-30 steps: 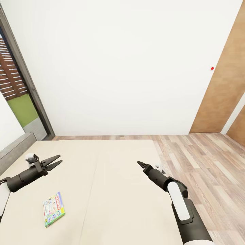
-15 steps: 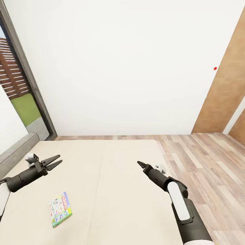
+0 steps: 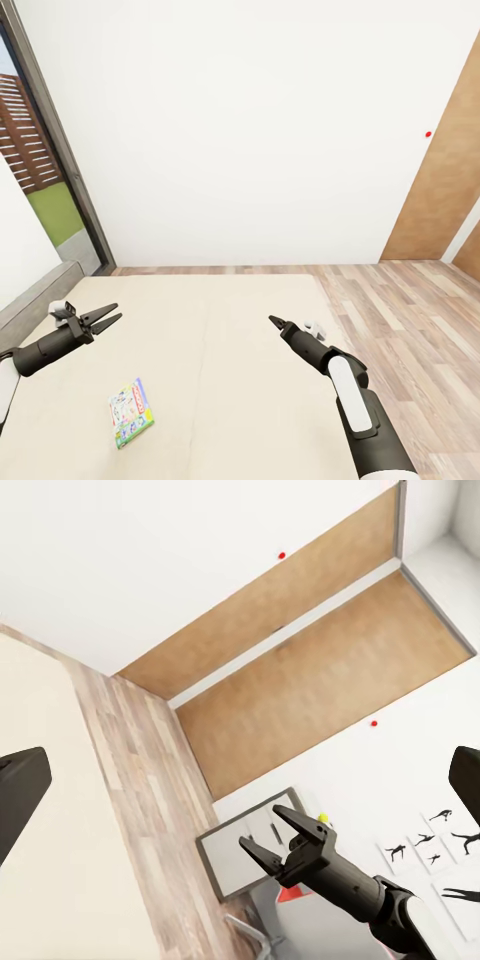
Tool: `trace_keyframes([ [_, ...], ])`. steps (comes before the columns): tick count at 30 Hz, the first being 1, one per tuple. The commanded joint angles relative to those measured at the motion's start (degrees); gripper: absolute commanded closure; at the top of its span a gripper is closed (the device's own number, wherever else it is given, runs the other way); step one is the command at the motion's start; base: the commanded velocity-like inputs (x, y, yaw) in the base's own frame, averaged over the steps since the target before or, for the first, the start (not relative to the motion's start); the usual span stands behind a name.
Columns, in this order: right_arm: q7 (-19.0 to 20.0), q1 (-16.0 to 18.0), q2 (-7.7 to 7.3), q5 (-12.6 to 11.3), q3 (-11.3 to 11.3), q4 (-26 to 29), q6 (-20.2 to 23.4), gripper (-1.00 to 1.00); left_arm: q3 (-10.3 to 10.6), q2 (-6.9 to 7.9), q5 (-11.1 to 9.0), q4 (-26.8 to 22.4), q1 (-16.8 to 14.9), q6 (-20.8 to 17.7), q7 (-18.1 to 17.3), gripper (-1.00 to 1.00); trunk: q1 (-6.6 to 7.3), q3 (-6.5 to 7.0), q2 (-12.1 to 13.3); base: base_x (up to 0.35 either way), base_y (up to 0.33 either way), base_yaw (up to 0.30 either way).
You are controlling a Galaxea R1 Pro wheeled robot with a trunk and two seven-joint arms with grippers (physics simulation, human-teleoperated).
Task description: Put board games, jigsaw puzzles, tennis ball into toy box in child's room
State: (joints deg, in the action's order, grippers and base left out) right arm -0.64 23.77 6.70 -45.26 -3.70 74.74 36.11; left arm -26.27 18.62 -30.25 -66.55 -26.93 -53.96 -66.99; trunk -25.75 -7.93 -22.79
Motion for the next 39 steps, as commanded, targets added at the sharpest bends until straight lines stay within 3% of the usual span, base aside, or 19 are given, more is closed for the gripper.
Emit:
trace_keyframes([
  [1,-0.1,0.1,0.07,-0.3,-0.2,0.1,0.4,-1.00,0.0,0.01,-0.1,0.0,-0.1,-0.4,-0.1,-1.00,-0.04,-0.12,-0.1,0.016,0.039,0.000],
  [9,-0.1,0.1,0.07,-0.3,-0.2,0.1,0.4,-1.00,-1.4,0.00,-0.2,0.0,-0.1,-0.4,-0.1,-1.00,-0.04,-0.12,-0.1,0.003,0.071,0.000],
  [39,-0.1,0.1,0.07,-0.2,-0.2,0.1,0.3,-1.00,-2.0,0.09,-0.1,1.1,-0.1,-0.4,-0.1,-1.00,-0.04,-0.12,-0.1,0.000,0.134,0.000],
])
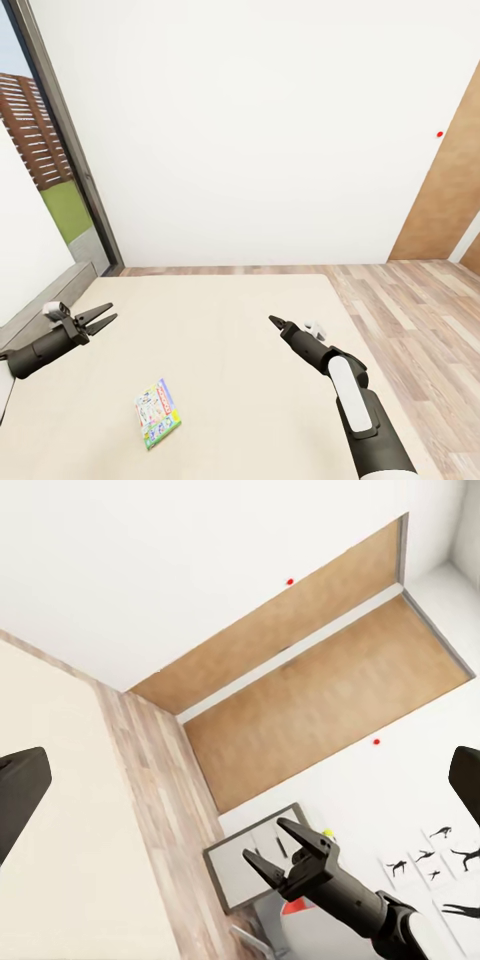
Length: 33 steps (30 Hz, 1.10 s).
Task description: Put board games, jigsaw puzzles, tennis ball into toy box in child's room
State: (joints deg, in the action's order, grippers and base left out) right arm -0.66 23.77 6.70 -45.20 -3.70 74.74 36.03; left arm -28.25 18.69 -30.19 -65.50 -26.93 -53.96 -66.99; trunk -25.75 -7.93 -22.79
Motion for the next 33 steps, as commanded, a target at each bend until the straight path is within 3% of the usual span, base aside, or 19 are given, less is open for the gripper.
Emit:
trace_keyframes([
  [1,-0.1,0.1,0.07,-0.3,-0.2,0.1,0.4,-1.00,-0.1,0.02,-0.1,0.1,0.0,-0.4,-0.1,-1.00,-0.04,-0.12,-0.1,0.000,0.076,0.000],
  [16,0.0,0.1,0.07,-0.3,-0.2,0.1,0.4,-1.00,-0.4,0.07,-0.1,0.1,0.0,-0.4,-0.1,-1.00,-0.04,-0.12,-0.1,0.000,0.134,0.000],
  [33,0.0,0.1,0.01,-0.4,-0.2,0.4,0.5,-1.00,-0.4,0.14,0.1,0.1,0.0,-0.6,0.9,-1.00,-0.04,-0.12,-0.1,0.000,0.012,0.000],
])
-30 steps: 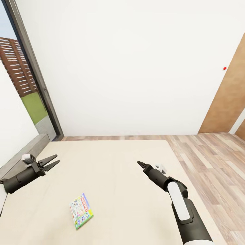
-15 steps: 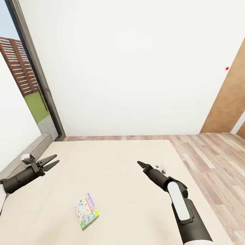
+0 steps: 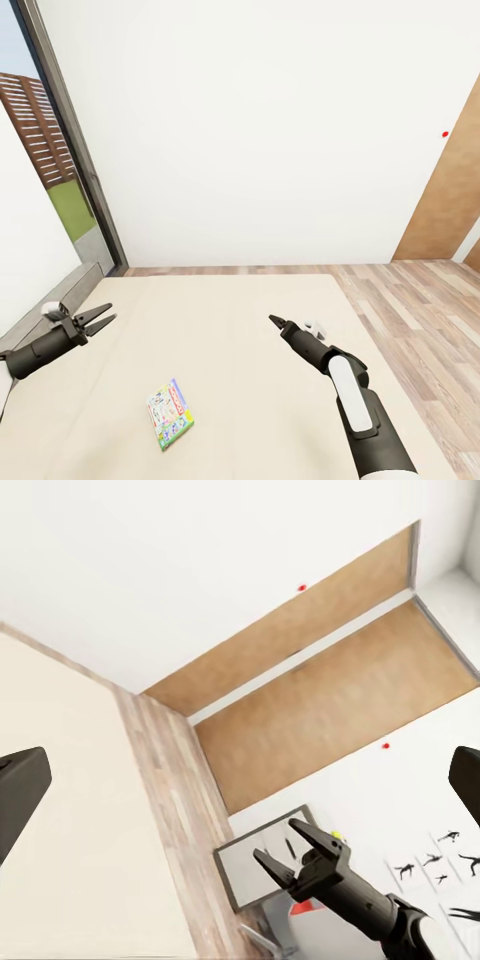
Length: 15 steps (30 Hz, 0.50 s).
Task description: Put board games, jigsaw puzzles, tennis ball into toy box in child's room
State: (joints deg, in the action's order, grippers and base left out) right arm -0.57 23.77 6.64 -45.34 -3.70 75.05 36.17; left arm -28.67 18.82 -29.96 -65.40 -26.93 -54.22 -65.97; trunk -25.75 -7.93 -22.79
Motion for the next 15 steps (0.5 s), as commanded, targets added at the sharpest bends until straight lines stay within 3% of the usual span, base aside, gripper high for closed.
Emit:
trace_keyframes([
  [1,-0.1,0.1,0.06,-0.2,-0.2,0.1,0.4,-1.00,0.0,0.04,-0.1,0.0,-0.1,-0.4,0.1,-1.00,-0.04,-0.12,-0.1,0.000,0.000,0.000],
  [7,-0.1,0.1,0.04,-0.1,-0.1,0.5,0.4,-1.00,0.0,0.12,0.1,0.1,-0.5,-0.9,5.6,-1.00,-0.04,-0.12,-0.1,0.000,0.000,0.000],
  [10,-0.2,0.1,0.04,0.0,0.0,1.0,0.4,-1.00,0.2,0.03,-0.1,0.1,-0.9,-1.8,12.9,-1.00,-0.04,-0.12,-0.1,0.000,0.000,0.000],
  [12,-0.3,0.1,0.02,0.0,1.2,2.0,0.4,-1.00,0.4,-0.09,-0.2,0.4,-1.7,-3.4,19.6,-1.00,-0.04,-0.12,-0.1,0.000,0.000,0.000],
  [14,-0.6,0.1,-0.27,0.1,3.9,4.3,0.3,-1.00,0.6,-0.81,-0.4,2.0,-4.6,-4.4,28.8,-1.00,-0.04,-0.12,-0.1,0.000,0.000,0.000],
  [15,-0.6,0.1,-0.38,0.2,4.5,4.9,0.3,-1.00,0.6,-1.05,-0.4,2.8,-5.6,-4.5,31.1,-1.00,-0.04,-0.12,-0.1,0.000,0.000,0.000],
])
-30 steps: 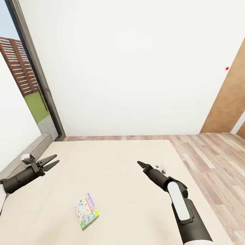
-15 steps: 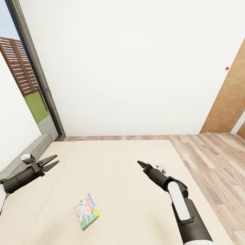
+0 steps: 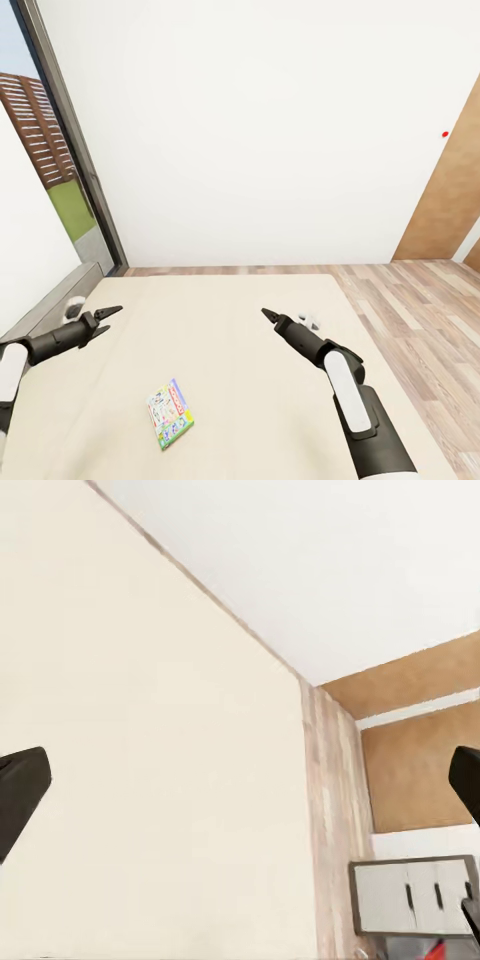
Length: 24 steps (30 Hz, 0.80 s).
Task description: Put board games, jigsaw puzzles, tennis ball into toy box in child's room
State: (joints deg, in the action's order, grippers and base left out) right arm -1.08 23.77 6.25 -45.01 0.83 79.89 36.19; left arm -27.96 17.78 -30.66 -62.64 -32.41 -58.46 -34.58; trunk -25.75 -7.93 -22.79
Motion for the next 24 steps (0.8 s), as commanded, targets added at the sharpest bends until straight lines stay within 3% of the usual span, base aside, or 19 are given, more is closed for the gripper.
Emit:
trace_keyframes([
  [1,-0.2,0.0,-0.15,-0.1,0.9,1.4,0.4,-1.00,-0.1,-0.53,0.2,2.5,-2.2,-0.4,4.3,-1.00,-0.03,-0.13,-0.1,0.000,0.000,0.000],
  [4,-0.3,0.0,-0.40,-0.2,2.0,3.9,0.7,-1.00,0.0,-1.44,0.2,12.3,-8.7,-0.2,15.9,-1.00,-0.03,-0.13,-0.1,0.000,0.000,0.000],
  [8,-0.3,0.0,-0.50,-0.4,2.4,4.8,1.0,-1.00,0.0,-1.97,0.3,23.9,-16.6,3.1,27.9,-1.00,-0.03,-0.13,-0.1,0.000,0.000,0.000],
  [12,-0.2,0.0,-0.52,-0.4,2.4,5.1,1.0,-1.00,0.0,-2.83,0.3,30.1,-20.4,7.1,35.7,-1.00,-0.03,-0.13,-0.1,0.000,0.000,0.000],
  [16,-0.2,0.0,-0.53,-0.4,2.4,5.2,1.1,-1.00,0.0,-3.93,0.2,33.5,-22.0,10.1,42.9,-1.00,-0.03,-0.13,-0.1,0.000,0.000,0.000],
  [17,-0.2,0.0,-0.53,-0.4,2.4,5.4,1.2,-1.00,-0.1,-4.83,0.3,36.3,-22.4,13.7,45.9,-1.00,-0.03,-0.13,-0.1,0.000,0.000,0.000],
  [24,-0.2,0.0,-0.55,-0.5,2.6,8.0,2.3,-1.00,-0.1,-5.71,0.7,40.9,-22.5,18.4,46.9,-1.00,-0.03,-0.13,-0.1,0.000,0.000,0.000],
])
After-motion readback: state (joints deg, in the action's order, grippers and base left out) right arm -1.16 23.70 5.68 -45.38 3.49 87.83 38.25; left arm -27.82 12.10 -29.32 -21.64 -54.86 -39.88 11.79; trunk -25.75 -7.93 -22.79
